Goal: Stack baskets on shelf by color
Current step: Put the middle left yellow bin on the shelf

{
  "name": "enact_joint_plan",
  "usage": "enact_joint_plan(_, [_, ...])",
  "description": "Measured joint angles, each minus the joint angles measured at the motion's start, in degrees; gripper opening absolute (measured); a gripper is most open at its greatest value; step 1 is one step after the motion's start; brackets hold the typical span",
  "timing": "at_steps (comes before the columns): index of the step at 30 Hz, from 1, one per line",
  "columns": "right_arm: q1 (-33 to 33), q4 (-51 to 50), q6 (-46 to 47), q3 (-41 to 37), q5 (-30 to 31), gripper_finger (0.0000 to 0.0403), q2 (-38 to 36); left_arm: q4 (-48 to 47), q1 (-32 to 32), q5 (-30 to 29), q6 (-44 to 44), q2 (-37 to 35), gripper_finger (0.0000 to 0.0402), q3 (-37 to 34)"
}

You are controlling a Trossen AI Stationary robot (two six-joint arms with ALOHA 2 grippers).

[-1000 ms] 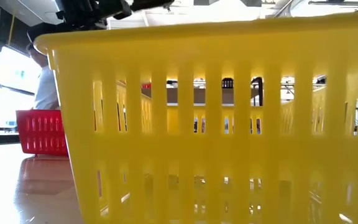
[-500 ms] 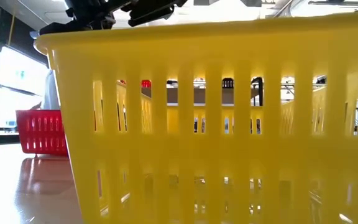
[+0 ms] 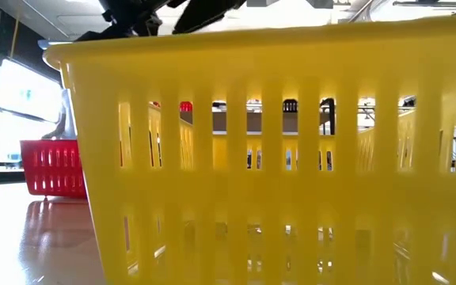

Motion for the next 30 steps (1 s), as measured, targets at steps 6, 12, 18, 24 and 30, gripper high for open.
enact_joint_plan(6, [0.0, -2.4, 2.1, 0.0, 3.2, 0.0142, 0.0, 3.1, 0.6, 1.0, 2.4, 0.0, 0.0004, 0.0])
enact_joint_plan(12, [-0.2, -5.4, 5.1, 0.0, 5.1, 0.0142, 0.0, 4.2, 0.6, 1.3, 3.0, 0.0, 0.0004, 0.0])
enact_joint_plan(18, [-1.2, -7.3, 8.3, 0.0, 5.7, 0.0109, 0.0, 4.7, 0.7, 1.2, 4.5, 0.0, 0.0004, 0.0])
enact_joint_plan(24, [-1.4, -8.4, 10.0, 0.0, 5.1, 0.0023, 0.0, 6.7, 0.7, 1.2, 6.8, 0.0, 0.0005, 0.0])
enact_joint_plan(30, [-1.4, -8.4, 12.5, 0.0, 5.1, 0.0007, -0.1, 6.6, 0.7, 1.4, 9.3, 0.0, 0.0035, 0.0])
